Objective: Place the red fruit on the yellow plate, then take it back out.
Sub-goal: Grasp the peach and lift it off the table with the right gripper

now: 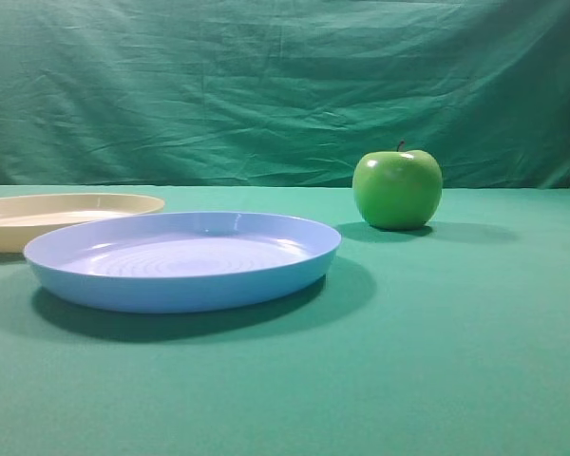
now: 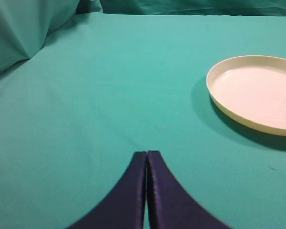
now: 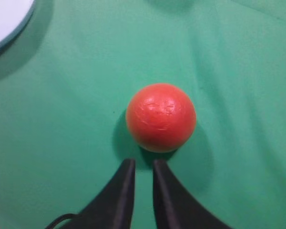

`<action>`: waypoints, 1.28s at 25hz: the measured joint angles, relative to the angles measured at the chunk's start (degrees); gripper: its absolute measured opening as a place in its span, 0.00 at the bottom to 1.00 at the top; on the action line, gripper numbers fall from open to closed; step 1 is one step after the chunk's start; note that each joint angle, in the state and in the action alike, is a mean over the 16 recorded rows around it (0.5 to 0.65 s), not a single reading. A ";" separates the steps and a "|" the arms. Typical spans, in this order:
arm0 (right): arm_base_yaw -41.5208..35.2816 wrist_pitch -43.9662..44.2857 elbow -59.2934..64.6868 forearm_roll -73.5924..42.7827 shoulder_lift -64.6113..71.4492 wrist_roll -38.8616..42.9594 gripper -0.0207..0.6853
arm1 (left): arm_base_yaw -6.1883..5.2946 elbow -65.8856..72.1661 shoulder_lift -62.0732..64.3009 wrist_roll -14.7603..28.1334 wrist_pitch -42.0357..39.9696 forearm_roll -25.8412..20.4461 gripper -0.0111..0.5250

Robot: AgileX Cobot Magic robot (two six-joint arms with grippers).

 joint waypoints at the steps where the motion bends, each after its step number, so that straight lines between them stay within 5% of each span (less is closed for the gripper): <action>1: 0.00 -0.97 -0.02 0.11 1.43 -0.01 0.84 | 0.00 0.00 0.00 0.00 0.00 0.00 0.02; 6: 0.00 -5.51 -0.13 0.69 8.09 -0.05 0.97 | 0.00 0.00 0.00 0.00 0.00 0.00 0.02; 13: 0.00 -10.06 -0.22 1.27 15.35 -0.06 0.92 | 0.00 0.00 0.00 0.00 0.00 0.00 0.02; 32: 1.76 -5.35 -13.39 1.39 20.13 -1.42 0.33 | 0.00 0.00 0.00 0.00 0.00 0.00 0.02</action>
